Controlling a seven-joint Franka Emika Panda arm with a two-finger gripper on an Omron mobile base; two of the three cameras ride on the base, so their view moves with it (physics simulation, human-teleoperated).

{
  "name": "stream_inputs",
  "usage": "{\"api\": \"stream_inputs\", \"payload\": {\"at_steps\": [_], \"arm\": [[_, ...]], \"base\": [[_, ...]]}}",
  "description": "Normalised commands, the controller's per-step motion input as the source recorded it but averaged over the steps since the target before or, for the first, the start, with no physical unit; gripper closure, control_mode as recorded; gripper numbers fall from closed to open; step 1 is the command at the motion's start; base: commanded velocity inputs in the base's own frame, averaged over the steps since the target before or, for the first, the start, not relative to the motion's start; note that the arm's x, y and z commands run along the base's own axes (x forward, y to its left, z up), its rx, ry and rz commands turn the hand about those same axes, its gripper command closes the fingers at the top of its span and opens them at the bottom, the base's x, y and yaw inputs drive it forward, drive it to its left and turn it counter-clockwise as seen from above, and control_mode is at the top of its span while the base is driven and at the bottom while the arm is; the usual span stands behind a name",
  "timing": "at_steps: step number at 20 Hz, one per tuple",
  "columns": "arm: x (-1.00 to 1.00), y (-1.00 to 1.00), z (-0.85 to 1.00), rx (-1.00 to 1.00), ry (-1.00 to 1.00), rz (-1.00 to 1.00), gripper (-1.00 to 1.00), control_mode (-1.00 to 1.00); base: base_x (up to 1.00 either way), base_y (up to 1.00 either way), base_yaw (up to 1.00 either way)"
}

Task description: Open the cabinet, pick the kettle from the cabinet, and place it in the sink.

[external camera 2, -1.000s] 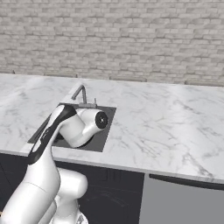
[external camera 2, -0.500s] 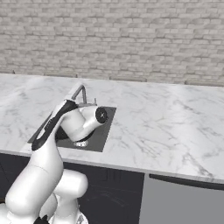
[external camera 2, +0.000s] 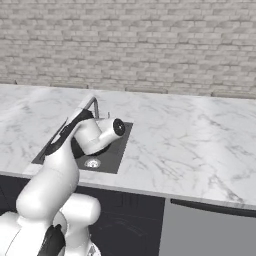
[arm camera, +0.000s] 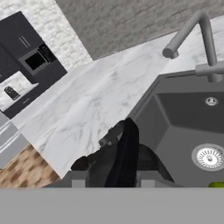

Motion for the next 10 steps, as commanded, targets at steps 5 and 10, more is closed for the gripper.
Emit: {"api": "stream_inputs", "payload": {"at_steps": [5, 10], "arm": [[0.24, 0.11, -0.17, 0.0, 0.0, 0.08, 1.0, -1.0], [0.23, 0.17, -0.18, 0.0, 0.0, 0.03, 1.0, -1.0]], "base": [[0.0, 0.0, 0.0], [0.0, 0.0, 0.0]]}}
